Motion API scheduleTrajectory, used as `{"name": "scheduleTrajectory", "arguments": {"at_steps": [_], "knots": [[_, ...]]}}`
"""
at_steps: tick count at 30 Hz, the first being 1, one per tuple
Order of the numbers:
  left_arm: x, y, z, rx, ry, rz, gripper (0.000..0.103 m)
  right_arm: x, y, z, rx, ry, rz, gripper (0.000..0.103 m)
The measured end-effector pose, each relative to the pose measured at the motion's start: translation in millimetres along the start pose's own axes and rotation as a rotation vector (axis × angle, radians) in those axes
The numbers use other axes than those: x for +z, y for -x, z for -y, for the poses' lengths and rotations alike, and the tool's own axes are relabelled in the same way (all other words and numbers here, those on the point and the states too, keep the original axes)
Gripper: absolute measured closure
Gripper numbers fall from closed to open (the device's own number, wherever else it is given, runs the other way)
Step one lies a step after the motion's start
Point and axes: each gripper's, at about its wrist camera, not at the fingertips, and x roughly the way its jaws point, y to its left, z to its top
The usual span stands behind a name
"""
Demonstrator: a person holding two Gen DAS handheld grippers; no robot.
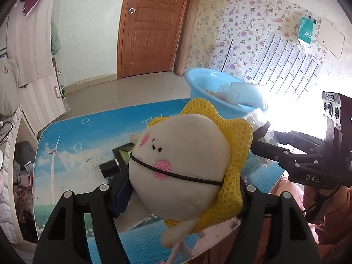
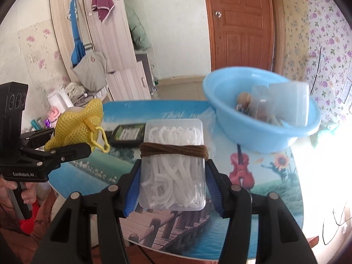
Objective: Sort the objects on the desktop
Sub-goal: 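Lift the plush and floss-pick box and carry both to the blue basin, then drop the plush from left gripper while right releases floss box into basin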
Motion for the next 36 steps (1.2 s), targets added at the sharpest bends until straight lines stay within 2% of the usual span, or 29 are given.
{"name": "scheduleTrajectory", "arguments": {"at_steps": [11,21,26,31,33,36], "knots": [[65,-30,48,-0.048,-0.064,0.023,0.033,39,16,41,-0.007,-0.04,0.078,0.049],[117,-93,83,-0.085,-0.115,-0.026,0.033,66,8,96,-0.037,-0.094,0.102,0.049],[135,-129,97,-0.097,-0.153,-0.048,0.03,73,-4,122,-0.064,-0.129,0.093,0.049],[138,-154,99,-0.09,-0.158,-0.089,0.028,79,-17,134,-0.076,-0.131,0.077,0.049],[137,-156,96,-0.102,-0.154,-0.096,0.025,80,-22,139,-0.082,-0.143,0.068,0.049],[136,-154,98,-0.119,-0.161,-0.086,0.014,80,-29,146,-0.097,-0.155,0.054,0.049]]}}
